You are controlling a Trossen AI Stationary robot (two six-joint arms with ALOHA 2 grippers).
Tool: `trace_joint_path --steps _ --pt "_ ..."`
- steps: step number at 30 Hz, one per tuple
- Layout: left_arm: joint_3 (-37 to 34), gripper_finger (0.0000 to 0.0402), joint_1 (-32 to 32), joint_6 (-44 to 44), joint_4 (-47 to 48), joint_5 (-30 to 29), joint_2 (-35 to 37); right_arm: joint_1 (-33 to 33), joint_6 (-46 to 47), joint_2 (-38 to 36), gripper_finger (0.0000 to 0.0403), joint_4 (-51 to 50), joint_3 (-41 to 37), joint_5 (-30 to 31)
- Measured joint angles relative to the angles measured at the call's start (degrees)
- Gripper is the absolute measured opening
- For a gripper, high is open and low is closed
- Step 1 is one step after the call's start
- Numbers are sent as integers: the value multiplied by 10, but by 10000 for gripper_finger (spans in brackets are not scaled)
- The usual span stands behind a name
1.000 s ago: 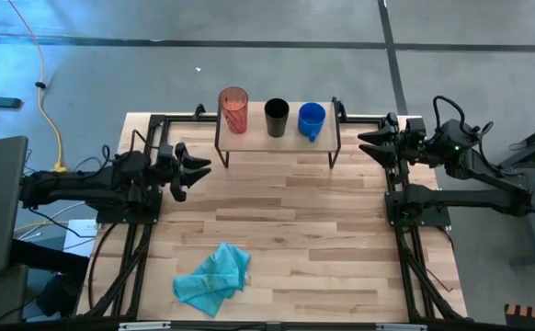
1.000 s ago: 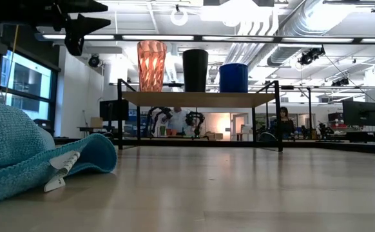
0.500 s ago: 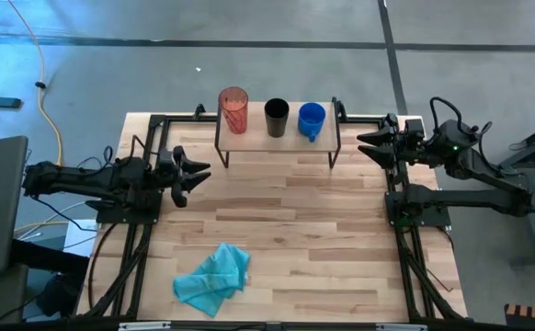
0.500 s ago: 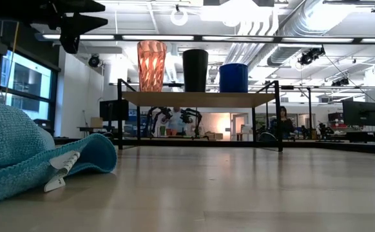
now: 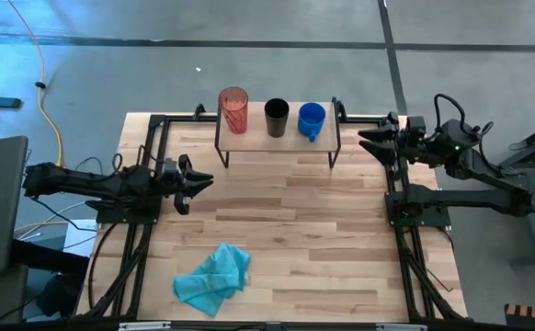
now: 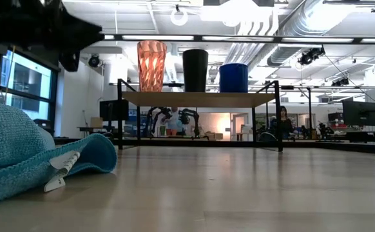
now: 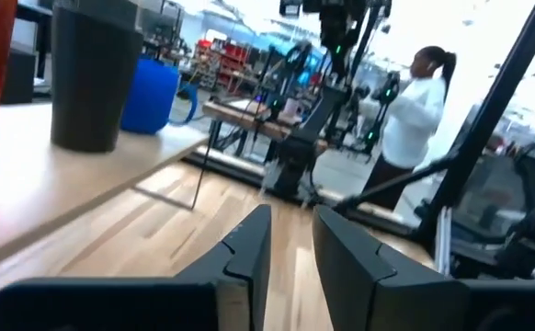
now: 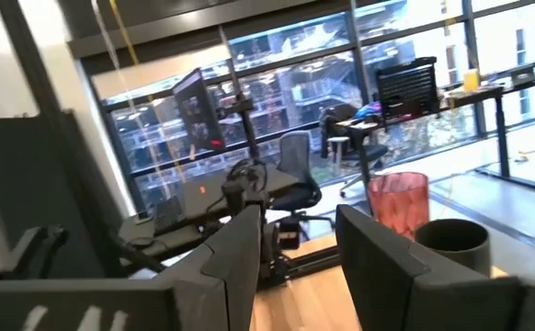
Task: Stack small to large cups/mugs on shelf
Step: Return to Home Position
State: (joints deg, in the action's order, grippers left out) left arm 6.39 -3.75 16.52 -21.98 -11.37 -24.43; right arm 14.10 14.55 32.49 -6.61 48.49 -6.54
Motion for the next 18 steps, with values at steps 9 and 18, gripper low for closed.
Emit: trace_joint_path --steps 9,18 --pt "-60 70 0 7 -34 4 0 0 37 0 136 0 0 23" --pt "-59 47 0 -8 25 -1 0 0 73 0 136 0 0 31"
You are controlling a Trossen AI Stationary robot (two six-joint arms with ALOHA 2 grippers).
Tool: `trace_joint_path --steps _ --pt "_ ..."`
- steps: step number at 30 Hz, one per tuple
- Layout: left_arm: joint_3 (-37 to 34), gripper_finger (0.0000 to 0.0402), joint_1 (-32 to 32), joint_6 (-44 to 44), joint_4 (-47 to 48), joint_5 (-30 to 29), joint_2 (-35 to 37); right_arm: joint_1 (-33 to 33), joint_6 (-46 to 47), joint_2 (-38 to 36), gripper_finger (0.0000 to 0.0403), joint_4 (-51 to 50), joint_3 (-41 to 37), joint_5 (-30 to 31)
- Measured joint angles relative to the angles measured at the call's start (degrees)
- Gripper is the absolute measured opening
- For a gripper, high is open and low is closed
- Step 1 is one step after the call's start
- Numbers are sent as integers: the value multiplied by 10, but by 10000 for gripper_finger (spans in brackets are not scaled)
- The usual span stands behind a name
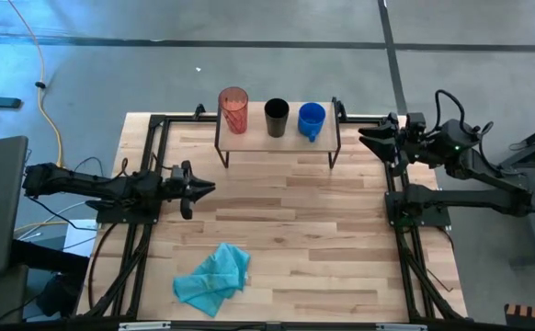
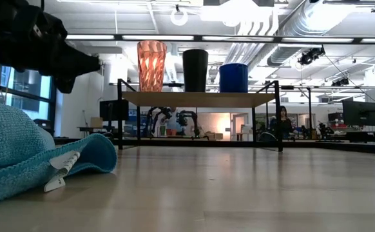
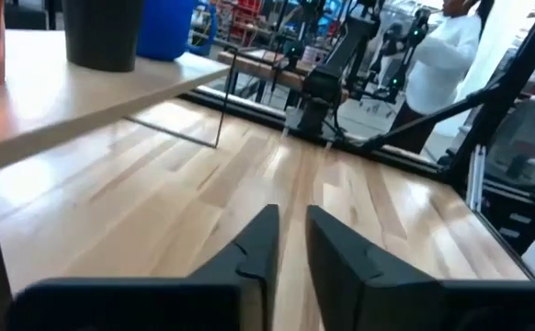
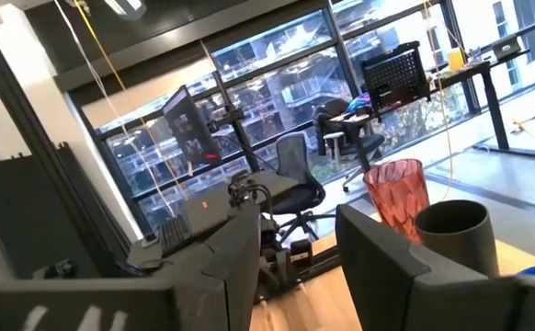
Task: Stack small to large cups/mugs on shelf
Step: Return to Home Position
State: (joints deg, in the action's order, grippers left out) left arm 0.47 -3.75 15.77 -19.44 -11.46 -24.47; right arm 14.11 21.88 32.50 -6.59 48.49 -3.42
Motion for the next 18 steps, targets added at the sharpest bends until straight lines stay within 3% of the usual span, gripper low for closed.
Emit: trace_joint_path --steps 4,11,18 --pt "0 6 0 -11 -7 0 0 0 6 0 136 0 0 0" --pt "0 30 0 -7 -26 7 0 0 1 0 136 -12 0 0" --pt "1 33 0 -6 -30 -51 0 0 -24 0 136 -84 0 0"
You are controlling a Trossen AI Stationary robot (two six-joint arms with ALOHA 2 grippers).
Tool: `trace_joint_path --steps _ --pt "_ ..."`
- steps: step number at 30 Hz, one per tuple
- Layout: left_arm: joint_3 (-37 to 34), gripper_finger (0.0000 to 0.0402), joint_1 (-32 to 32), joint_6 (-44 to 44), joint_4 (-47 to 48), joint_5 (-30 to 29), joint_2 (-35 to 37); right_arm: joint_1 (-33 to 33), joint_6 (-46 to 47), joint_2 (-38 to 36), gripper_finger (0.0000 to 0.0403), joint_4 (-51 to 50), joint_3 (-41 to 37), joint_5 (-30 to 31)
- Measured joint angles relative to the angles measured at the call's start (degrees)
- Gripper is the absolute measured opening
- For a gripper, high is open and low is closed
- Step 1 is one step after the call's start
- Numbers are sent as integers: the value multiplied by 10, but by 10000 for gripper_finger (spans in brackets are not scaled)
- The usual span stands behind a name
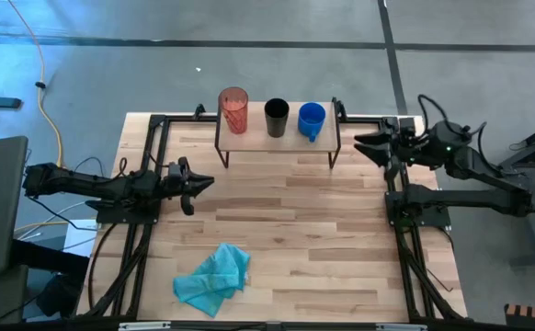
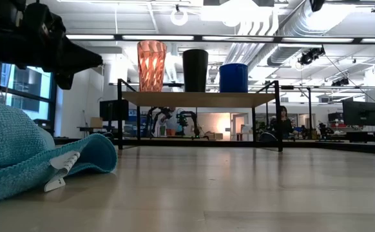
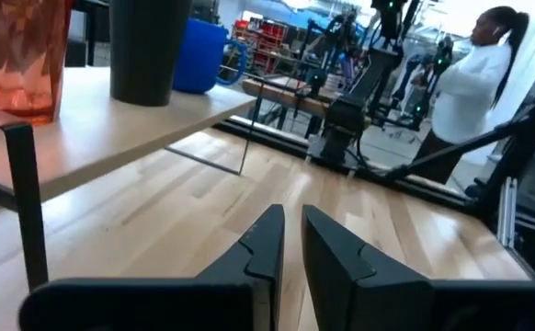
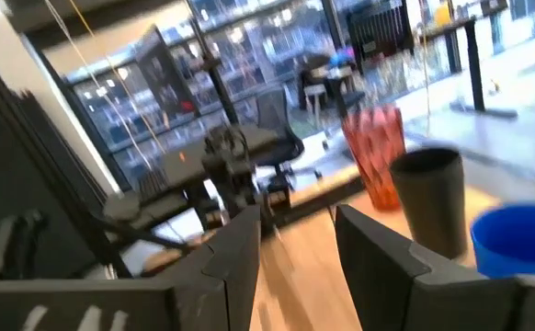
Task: Stack small to large cups/mugs on shelf
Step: Return to Home Position
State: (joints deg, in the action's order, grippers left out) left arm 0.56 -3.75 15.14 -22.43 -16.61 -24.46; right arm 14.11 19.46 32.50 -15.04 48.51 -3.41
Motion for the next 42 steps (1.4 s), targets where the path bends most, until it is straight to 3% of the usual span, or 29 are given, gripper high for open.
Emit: trace_joint_path --steps 5,10,14,22,29,35,42 --pt "0 33 0 -58 -2 -1 0 0 42 0 136 -82 0 1" --pt "0 33 0 -64 -41 81 0 0 58 0 136 -103 0 5" --pt "0 33 1 -97 -101 145 0 -2 -26 0 136 -62 0 -9" --pt "0 33 0 -105 -156 156 2 -24 -178 -10 136 -54 0 -38" --pt "0 33 0 -140 -149 229 71 -50 -220 -55 136 -77 0 -41" --pt "0 33 0 -175 -88 230 153 -62 -220 -96 136 -94 0 -41" --pt "0 33 0 -203 -20 171 210 -63 -227 -106 136 -101 0 -41"
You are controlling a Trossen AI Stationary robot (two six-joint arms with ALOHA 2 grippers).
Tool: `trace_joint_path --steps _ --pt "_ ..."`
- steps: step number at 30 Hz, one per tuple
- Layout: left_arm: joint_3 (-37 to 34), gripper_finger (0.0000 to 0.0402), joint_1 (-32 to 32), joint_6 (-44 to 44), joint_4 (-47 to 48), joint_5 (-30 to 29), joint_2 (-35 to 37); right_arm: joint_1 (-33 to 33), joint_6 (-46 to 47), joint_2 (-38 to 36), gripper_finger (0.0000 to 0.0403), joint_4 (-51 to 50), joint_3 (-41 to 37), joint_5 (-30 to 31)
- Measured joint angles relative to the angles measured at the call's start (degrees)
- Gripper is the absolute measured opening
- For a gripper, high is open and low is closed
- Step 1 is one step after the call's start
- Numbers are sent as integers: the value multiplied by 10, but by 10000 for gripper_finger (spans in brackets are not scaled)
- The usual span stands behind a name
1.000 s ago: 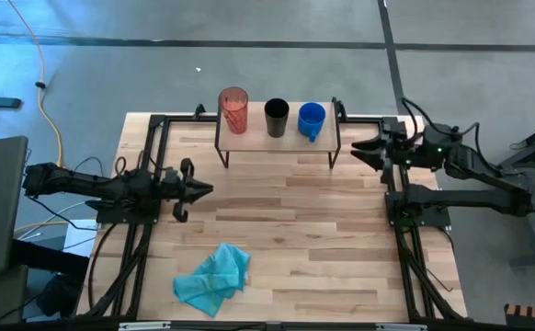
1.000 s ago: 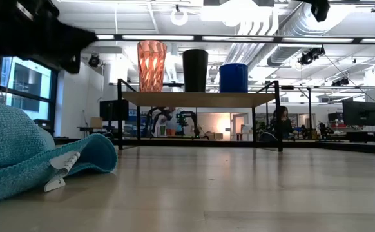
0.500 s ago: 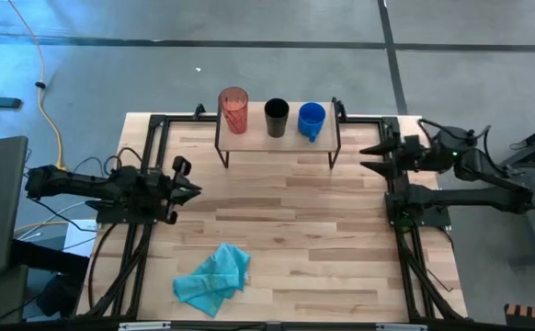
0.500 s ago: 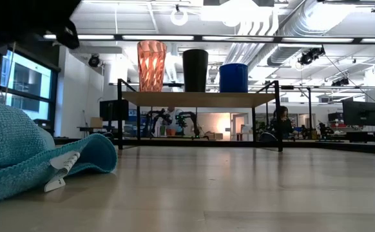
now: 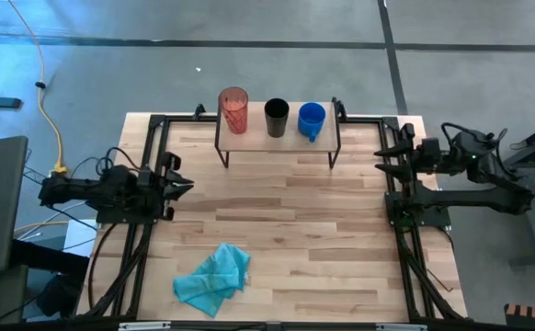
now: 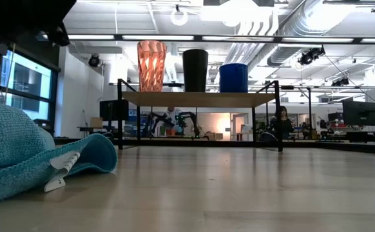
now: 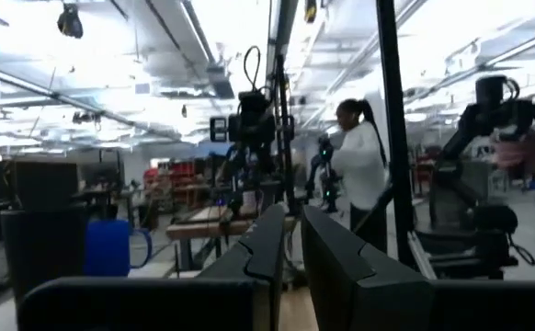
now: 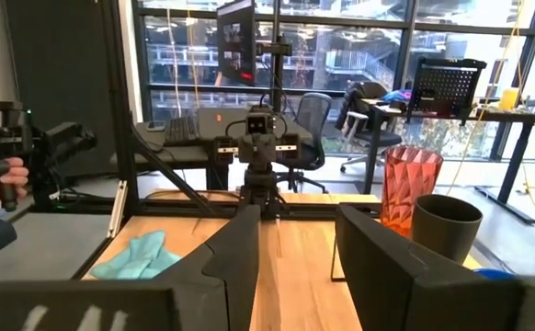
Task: Stack small to large cups/mugs on shelf
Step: Return to Home Position
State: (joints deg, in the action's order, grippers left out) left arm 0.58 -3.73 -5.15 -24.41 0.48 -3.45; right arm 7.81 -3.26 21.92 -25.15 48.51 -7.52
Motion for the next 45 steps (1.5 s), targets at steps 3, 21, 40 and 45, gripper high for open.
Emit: trace_joint_path --steps 3,21,40,45 --pt "0 33 0 -3 32 0 20 0 -2 1 136 -2 0 0" --pt "51 33 0 -22 231 -44 31 0 -8 1 136 -3 0 0" --pt "-1 33 0 -25 109 -1 31 0 -28 1 136 -3 0 1" --pt "-1 33 0 -25 108 -14 31 0 -41 1 136 3 -3 -5"
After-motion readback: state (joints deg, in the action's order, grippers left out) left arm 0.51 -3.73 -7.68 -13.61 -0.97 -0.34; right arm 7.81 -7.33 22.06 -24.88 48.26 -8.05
